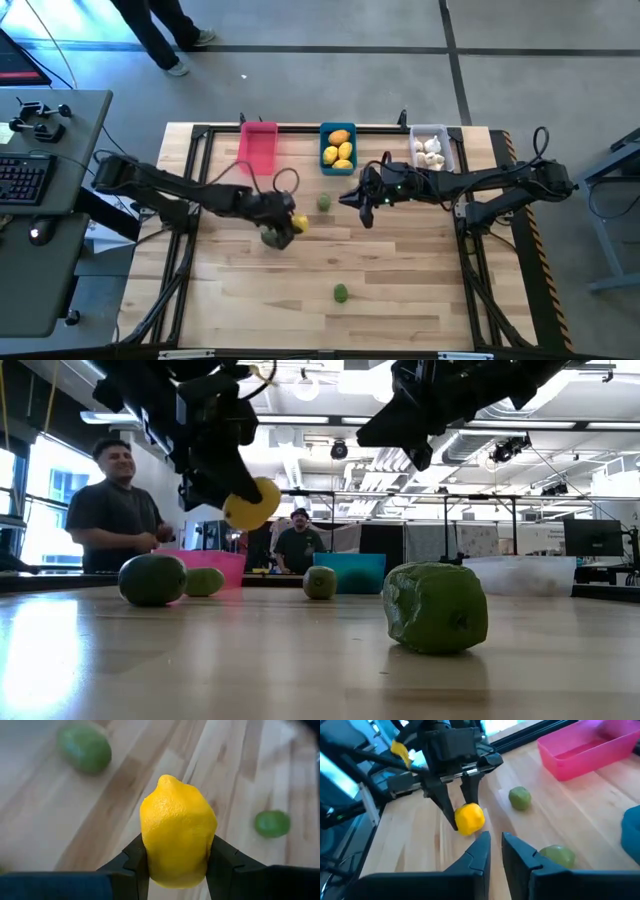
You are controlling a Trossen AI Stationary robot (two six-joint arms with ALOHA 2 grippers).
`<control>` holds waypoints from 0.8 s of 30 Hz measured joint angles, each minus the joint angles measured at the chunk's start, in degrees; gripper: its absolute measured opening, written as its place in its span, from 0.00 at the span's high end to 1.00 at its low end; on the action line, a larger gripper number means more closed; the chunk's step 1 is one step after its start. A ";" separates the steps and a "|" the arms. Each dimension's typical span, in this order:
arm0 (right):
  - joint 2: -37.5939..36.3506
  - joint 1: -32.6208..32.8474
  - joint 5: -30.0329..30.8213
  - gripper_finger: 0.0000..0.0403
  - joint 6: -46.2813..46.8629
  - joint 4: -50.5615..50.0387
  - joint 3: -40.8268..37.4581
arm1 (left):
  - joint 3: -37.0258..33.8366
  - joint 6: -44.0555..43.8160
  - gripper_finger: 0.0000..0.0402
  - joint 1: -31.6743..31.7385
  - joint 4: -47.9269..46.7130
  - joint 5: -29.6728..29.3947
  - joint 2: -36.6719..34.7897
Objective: Sort produce into baskets
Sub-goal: Put the lemon into the blue bin
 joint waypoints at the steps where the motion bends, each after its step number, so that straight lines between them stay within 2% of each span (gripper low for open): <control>1: 0.00 0.00 0.75 0.90 0.50 0.30 0.00 | -1.05 0.67 0.71 0.96 1.25 0.75 -1.03; 10: 0.02 0.00 5.95 0.74 7.14 6.24 0.00 | -7.95 4.22 0.71 9.97 14.71 11.44 -6.81; 14: 0.02 0.00 7.11 0.67 9.06 8.60 0.00 | -8.00 5.15 0.71 12.68 22.15 15.17 -7.07; 20: 0.02 1.31 13.08 0.55 8.98 16.98 0.00 | -7.97 3.19 0.71 16.11 32.14 20.81 -7.07; 24: 0.02 1.29 13.69 0.49 12.09 19.38 0.00 | -7.97 1.74 0.71 17.22 36.70 21.66 -7.07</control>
